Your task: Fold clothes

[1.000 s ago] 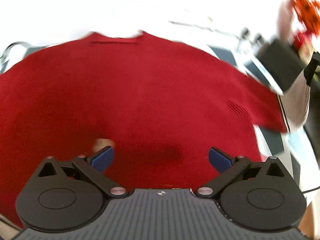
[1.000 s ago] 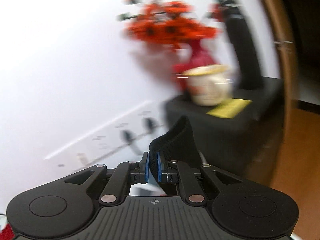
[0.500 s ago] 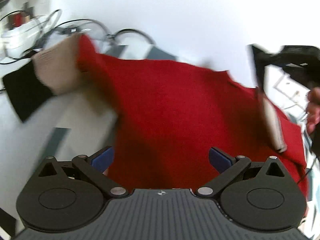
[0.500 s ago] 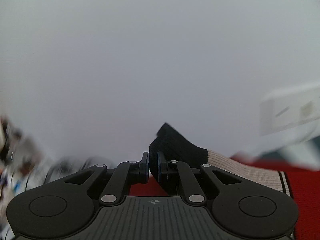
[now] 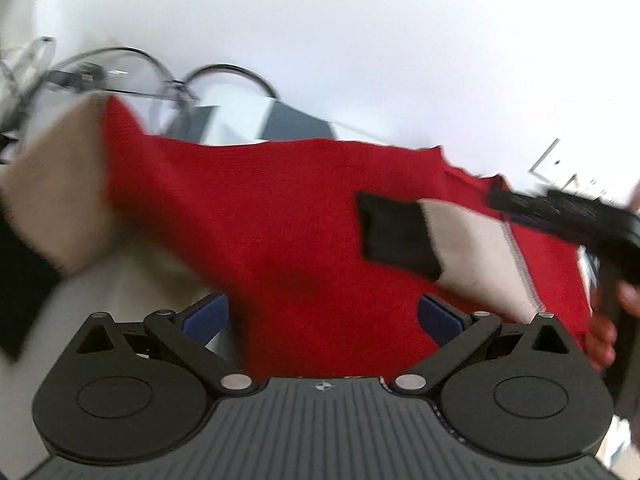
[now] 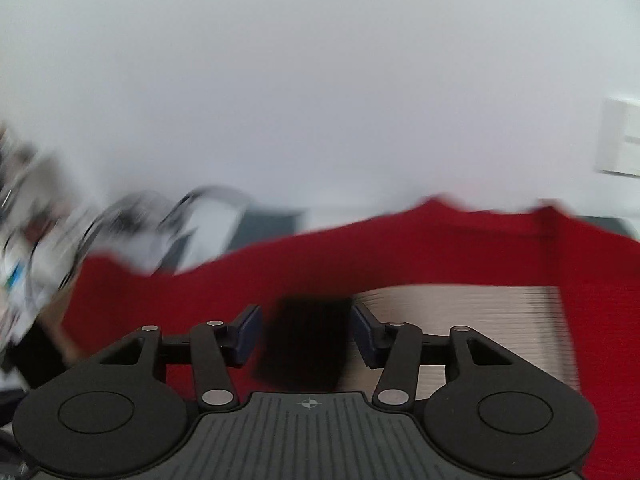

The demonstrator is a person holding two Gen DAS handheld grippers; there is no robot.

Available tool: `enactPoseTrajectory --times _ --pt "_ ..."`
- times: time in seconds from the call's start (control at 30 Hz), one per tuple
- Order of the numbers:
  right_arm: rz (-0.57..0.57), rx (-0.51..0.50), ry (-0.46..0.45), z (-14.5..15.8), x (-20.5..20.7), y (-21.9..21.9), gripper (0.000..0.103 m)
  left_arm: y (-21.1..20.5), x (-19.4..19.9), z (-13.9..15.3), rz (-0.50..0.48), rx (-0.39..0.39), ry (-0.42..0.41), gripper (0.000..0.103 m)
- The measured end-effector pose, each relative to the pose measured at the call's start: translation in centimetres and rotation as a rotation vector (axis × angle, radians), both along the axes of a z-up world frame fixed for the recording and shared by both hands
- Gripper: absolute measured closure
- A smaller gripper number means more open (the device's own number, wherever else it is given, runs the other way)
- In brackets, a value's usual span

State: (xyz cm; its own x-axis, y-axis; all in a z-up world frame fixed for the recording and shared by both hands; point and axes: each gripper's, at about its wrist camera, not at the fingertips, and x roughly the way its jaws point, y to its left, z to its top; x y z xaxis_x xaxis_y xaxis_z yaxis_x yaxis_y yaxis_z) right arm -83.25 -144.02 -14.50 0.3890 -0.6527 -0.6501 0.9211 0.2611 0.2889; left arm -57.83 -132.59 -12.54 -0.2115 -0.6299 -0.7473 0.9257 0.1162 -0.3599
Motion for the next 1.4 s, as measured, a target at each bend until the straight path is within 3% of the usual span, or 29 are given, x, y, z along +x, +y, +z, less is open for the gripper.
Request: enactPoseTrajectory --times 0.17,0.33,0.37,0.4,0.43,0.5,0.6,0.63,0.83,0.87,0.9,0.93,0.97,1.03,1.07,1.1,1.13,1.2,1.23,1.27,1.4 --pt "-0.33 0.038 -0.017 1.0 -12.7 1.8 0.056 -5.9 -3.3 -2.0 -0.066 0.046 0.046 0.0" --pt "-0.616 0.07 0.002 0.2 -23.1 3.7 0.055 -9.7 -5.7 -4.2 0.016 0.073 -0.072 0.001" --pt "-0.633 0.062 0.003 0.0 -24.2 3.7 0.055 -10.2 -6.0 -4.4 0.036 0.076 -0.096 0.009" --pt "-0.648 0.053 0.002 -0.1 -25.2 3.5 0.055 -10.6 -6.3 -4.5 0.056 0.079 -0.121 0.024" --pt "-0.655 0.041 -0.001 -0.3 -25.9 2.9 0.055 -11.1 -6.5 -4.6 0.075 0.081 -0.146 0.03" --pt "-0.675 0.025 -0.015 -0.6 -27.4 1.8 0.056 -11.4 -6.9 -4.3 0.093 0.076 -0.17 0.065" --pt "-0.691 0.032 -0.04 -2.0 -29.4 -0.7 0.055 -11.1 -7.1 -3.4 0.116 0.072 -0.174 0.092" --pt "-0.686 0.042 -0.041 -2.6 -29.8 -1.8 0.055 -10.8 -7.1 -3.2 0.121 0.068 -0.17 0.097" --pt "-0.629 0.109 -0.015 -6.7 -29.8 -6.5 0.051 -8.6 -6.8 -2.4 0.135 0.059 -0.092 0.093" --pt "-0.616 0.114 -0.014 -7.1 -29.8 -6.9 0.053 -8.4 -7.0 -2.6 0.119 0.061 -0.089 0.078" --pt "-0.604 0.117 -0.012 -7.5 -29.7 -7.2 0.054 -8.5 -7.2 -2.8 0.102 0.068 -0.093 0.048" --pt "-0.597 0.115 -0.007 -7.7 -29.6 -7.3 0.055 -8.5 -7.5 -3.1 0.099 0.075 -0.098 0.034" --pt "-0.59 0.113 -0.002 -7.8 -29.4 -7.4 0.055 -8.6 -7.7 -3.3 0.103 0.072 -0.093 0.029" --pt "-0.582 0.116 -0.007 -8.0 -29.3 -7.4 0.055 -8.7 -8.1 -3.7 0.118 0.065 -0.08 0.034" --pt "-0.579 0.116 -0.013 -8.0 -29.3 -7.4 0.055 -8.8 -8.3 -3.8 0.13 0.067 -0.079 0.05" --pt "-0.572 0.115 -0.017 -8.0 -29.2 -7.3 0.055 -8.9 -8.4 -3.8 0.146 0.072 -0.101 0.078" --pt "-0.561 0.112 -0.016 -8.0 -29.2 -7.3 0.059 -8.9 -8.5 -3.8 0.163 0.077 -0.133 0.082" --pt "-0.541 0.102 -0.006 -7.9 -29.1 -7.3 0.069 -8.5 -8.1 -3.3 0.193 0.078 -0.114 0.088" --pt "-0.535 0.094 0.0 -7.9 -29.1 -7.3 0.081 -8.2 -8.1 -2.9 0.206 0.076 -0.119 0.089" --pt "-0.537 0.081 0.0 -7.6 -29.1 -7.2 0.086 -7.8 -8.2 -2.4 0.217 0.073 -0.132 0.089" --pt "-0.567 0.022 -0.04 -6.5 -29.6 -6.3 0.088 -6.7 -8.4 -2.2 0.231 0.076 -0.144 0.089"
